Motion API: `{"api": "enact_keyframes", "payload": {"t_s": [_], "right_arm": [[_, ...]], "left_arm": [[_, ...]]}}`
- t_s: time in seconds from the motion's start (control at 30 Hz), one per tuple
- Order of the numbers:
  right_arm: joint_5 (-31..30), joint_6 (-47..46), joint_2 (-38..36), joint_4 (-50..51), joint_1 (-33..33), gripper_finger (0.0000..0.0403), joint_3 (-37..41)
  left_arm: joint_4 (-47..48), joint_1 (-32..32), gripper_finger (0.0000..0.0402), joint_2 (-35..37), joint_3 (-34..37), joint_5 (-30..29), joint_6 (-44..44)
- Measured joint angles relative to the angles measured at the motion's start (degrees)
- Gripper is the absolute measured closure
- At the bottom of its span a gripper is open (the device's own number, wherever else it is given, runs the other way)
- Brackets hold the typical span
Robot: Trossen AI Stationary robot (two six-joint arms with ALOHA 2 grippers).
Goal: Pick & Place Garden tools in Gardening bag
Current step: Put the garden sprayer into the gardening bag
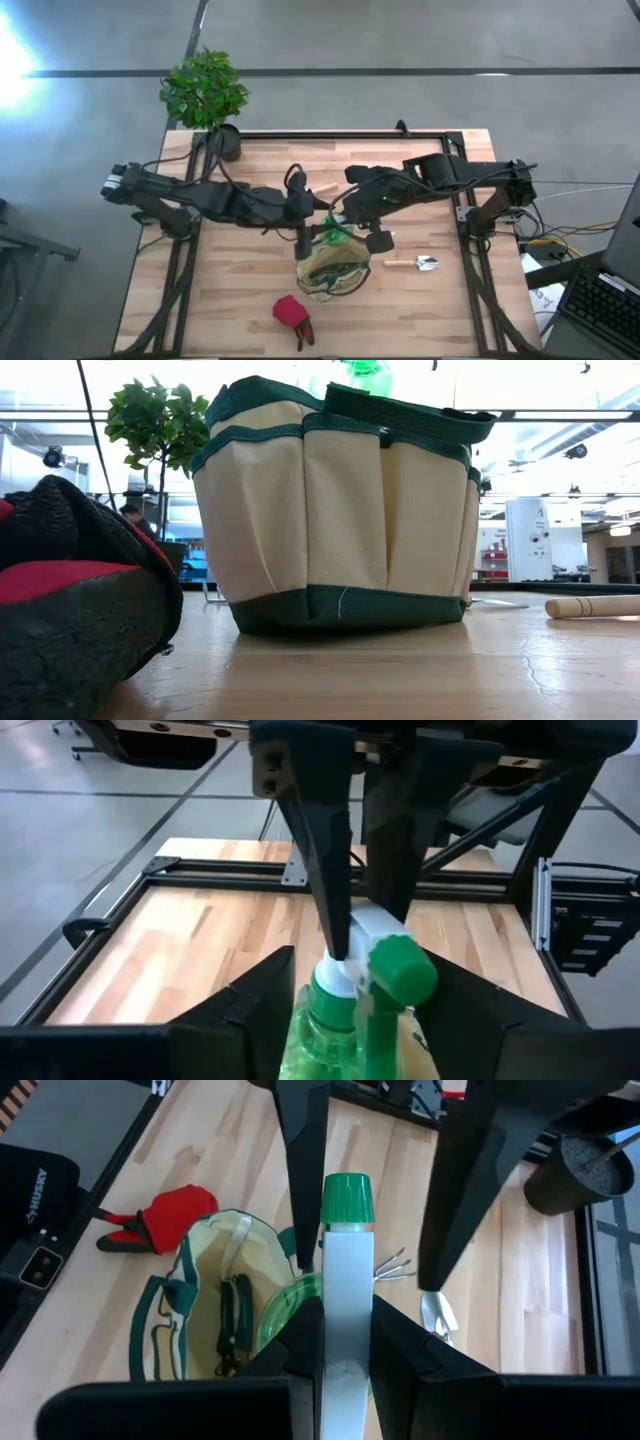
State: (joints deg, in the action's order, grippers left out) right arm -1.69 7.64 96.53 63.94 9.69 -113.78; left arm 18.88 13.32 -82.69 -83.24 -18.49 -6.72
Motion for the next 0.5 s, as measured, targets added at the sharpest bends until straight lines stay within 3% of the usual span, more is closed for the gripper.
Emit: {"api": "enact_keyframes", "payload": {"t_s": [0.33, 0.5], "right_arm": [[-0.2, -0.6, 0.0, 0.0, 0.0, 0.0363, 0.0], [-0.1, -1.8, 0.0, 0.0, 0.0, 0.0313, 0.1]], "left_arm": [[-0.3, -0.2, 0.0335, 0.0, 0.0, 0.0, 1.5], [0.1, -0.3, 0.0344, 0.0, 0.0, 0.0, 2.4]]}}
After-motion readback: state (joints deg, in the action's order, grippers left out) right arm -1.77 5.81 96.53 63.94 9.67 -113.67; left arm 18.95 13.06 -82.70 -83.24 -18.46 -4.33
